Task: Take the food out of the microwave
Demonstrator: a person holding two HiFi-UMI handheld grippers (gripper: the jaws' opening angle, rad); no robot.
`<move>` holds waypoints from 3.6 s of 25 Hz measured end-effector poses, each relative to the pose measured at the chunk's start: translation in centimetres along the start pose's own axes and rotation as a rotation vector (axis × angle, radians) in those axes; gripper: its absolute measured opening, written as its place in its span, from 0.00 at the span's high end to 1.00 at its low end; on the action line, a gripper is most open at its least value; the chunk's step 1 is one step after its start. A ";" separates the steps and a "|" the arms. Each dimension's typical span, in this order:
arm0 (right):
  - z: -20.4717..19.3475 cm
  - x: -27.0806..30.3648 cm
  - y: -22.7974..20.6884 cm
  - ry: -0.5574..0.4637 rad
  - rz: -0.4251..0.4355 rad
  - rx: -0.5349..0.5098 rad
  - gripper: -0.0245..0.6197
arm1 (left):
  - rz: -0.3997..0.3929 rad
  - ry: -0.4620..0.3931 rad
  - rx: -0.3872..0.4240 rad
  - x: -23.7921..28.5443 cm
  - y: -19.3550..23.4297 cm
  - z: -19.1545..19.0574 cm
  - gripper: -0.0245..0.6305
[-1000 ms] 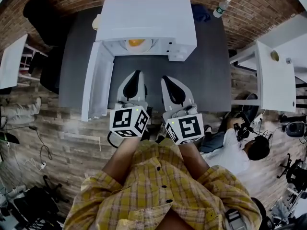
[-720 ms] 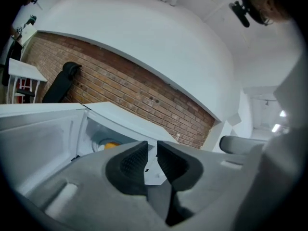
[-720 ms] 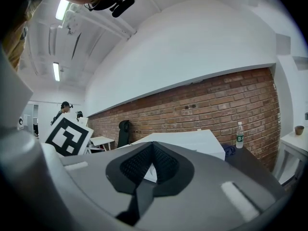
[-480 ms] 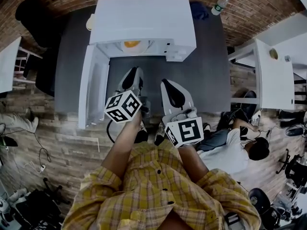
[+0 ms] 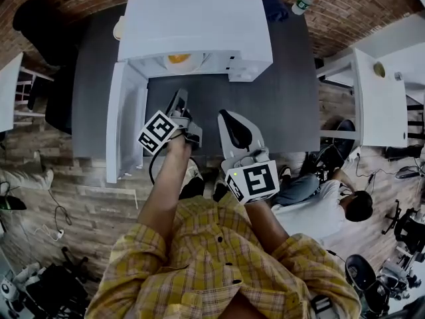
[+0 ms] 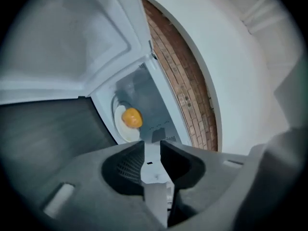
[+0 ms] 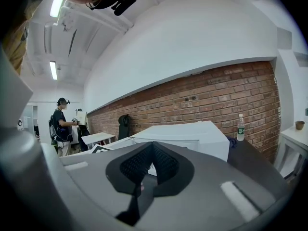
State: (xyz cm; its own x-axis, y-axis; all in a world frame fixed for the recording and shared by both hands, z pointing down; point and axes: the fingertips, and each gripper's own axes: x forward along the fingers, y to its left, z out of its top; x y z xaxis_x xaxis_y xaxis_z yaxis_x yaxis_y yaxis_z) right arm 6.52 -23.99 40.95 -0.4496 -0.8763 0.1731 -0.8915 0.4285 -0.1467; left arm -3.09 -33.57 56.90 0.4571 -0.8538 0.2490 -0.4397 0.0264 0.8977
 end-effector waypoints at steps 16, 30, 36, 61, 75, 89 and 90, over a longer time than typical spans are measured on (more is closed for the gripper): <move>-1.6 0.4 -1.3 0.021 -0.057 0.036 0.95 | -0.021 -0.116 -0.419 3.6 5.9 -0.3 0.78; -2.0 0.9 -1.7 0.037 -0.073 0.025 0.95 | -0.019 -0.215 -0.518 6.2 8.1 0.2 0.78; -2.2 1.1 -2.1 0.045 -0.078 0.025 0.95 | -0.032 -0.240 -0.547 7.3 8.6 0.3 0.80; -3.3 1.7 -2.8 0.075 -0.087 0.014 0.95 | -0.012 -0.250 -0.530 10.6 10.8 0.4 0.85; -3.6 2.3 -2.5 0.087 -0.072 0.028 0.95 | 0.002 -0.274 -0.544 11.5 11.0 0.9 0.88; -3.8 1.7 -2.6 0.092 -0.083 0.024 0.95 | -0.005 -0.275 -0.519 11.1 10.3 1.1 0.95; -3.7 1.8 -2.5 0.090 -0.082 0.023 0.95 | -0.005 -0.276 -0.518 11.0 10.4 1.2 0.95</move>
State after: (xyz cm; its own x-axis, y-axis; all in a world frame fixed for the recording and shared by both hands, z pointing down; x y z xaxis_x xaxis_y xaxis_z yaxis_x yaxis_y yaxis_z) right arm 7.76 -25.79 45.24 -0.3795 -0.8842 0.2724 -0.9244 0.3504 -0.1507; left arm -3.50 -43.29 68.52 0.2097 -0.9564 0.2031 0.0292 0.2137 0.9765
